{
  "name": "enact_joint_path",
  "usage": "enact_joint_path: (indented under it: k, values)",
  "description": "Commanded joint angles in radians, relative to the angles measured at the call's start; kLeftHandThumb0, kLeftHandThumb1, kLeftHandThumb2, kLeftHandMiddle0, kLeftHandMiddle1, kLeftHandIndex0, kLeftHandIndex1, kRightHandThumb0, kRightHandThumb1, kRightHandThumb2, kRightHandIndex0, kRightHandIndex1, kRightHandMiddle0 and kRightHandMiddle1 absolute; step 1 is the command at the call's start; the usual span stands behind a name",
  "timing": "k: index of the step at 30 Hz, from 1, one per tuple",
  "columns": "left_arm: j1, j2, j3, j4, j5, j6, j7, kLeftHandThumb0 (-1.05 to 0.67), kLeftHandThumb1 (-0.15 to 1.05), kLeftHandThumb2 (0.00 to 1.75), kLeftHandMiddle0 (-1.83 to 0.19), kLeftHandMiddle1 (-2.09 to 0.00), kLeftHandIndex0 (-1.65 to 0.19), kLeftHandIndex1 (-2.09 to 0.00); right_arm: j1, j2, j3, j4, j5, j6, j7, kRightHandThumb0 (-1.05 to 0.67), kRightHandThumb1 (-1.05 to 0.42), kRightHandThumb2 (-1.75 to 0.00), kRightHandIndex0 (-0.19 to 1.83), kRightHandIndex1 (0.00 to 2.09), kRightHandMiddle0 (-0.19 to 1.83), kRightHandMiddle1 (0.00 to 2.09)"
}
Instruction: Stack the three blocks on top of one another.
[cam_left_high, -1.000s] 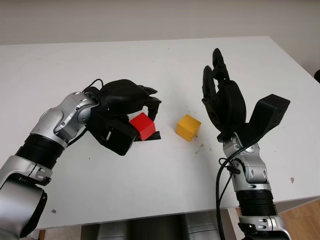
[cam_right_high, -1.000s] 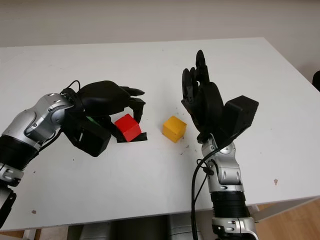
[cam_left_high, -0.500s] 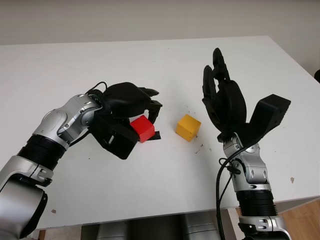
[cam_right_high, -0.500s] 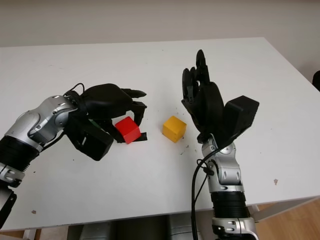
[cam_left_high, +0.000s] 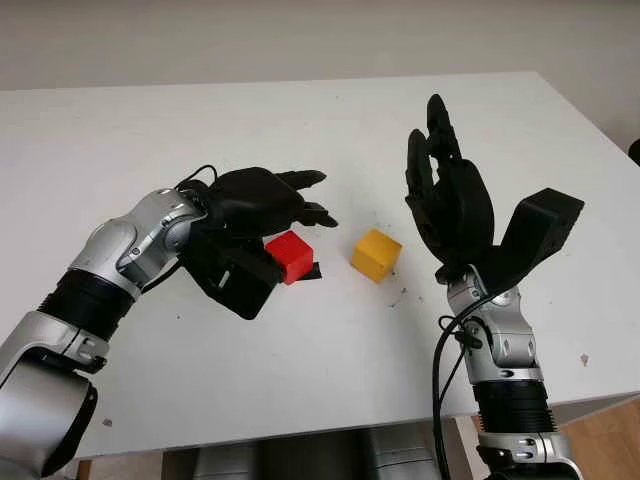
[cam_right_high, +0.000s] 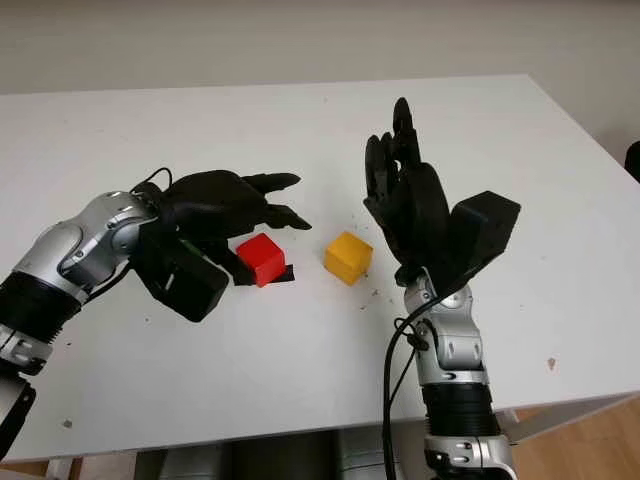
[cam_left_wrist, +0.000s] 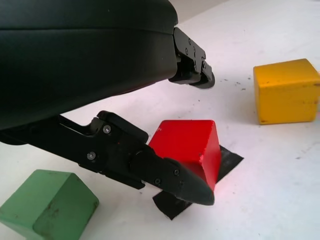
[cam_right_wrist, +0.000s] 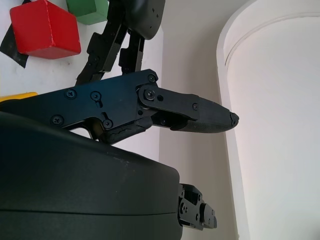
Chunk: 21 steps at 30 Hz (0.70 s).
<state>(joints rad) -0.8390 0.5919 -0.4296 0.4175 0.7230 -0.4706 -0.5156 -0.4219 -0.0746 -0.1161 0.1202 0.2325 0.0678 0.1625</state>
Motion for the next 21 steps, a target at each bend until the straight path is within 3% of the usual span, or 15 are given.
enact_joint_path:
  k: [1,6,9,12,14,16,21]
  values:
    - [-0.006,0.020,0.029,-0.036,-0.054,0.014,-0.049,-0.69,0.88,0.04,0.19,-0.01,-0.08,-0.05,-0.004,-0.007,-0.005,-0.019,0.002,0.001,0.002,-0.63,-1.05,-0.58,-0.19,0.00,-0.19,0.03]
    - [0.007,0.078,0.131,-0.140,-0.282,0.102,-0.233,-0.78,0.89,0.06,0.19,0.00,-0.02,-0.04,-0.009,-0.007,-0.006,-0.014,0.002,0.002,0.003,-0.64,-1.05,-0.57,-0.19,0.00,-0.19,0.03]
    - [0.035,0.095,0.207,-0.176,-0.404,0.159,-0.266,-0.83,0.94,0.07,0.19,0.00,-0.03,-0.05,-0.011,-0.012,-0.003,-0.011,-0.006,0.002,0.003,-0.64,-1.05,-0.57,-0.19,0.00,-0.19,0.03]
    - [0.117,0.078,0.353,-0.207,-0.563,0.256,-0.210,-0.90,1.03,0.27,0.18,-0.03,-0.05,-0.06,-0.026,-0.028,-0.006,0.003,-0.018,0.001,0.006,-0.64,-1.05,-0.58,-0.19,0.00,-0.19,0.04]
    - [0.173,0.046,0.422,-0.220,-0.616,0.282,-0.127,-0.90,1.04,0.49,0.14,-0.06,-0.01,-0.04,-0.035,-0.050,-0.007,0.010,-0.021,0.000,0.025,-0.64,-1.05,-0.60,-0.19,0.00,-0.19,0.02]
    - [0.228,0.006,0.473,-0.228,-0.651,0.297,-0.039,-0.87,1.05,0.59,0.11,-0.06,0.03,-0.03,-0.046,-0.067,-0.016,0.020,-0.015,0.000,0.042,-0.63,-1.05,-0.62,-0.19,0.00,-0.19,0.00]
    - [0.334,-0.100,0.561,-0.248,-0.729,0.317,0.136,-0.83,1.05,0.65,0.10,-0.06,0.09,-0.03,-0.071,-0.113,-0.030,0.039,-0.023,0.022,0.054,-0.63,-1.05,-0.55,-0.19,0.00,-0.18,0.02]
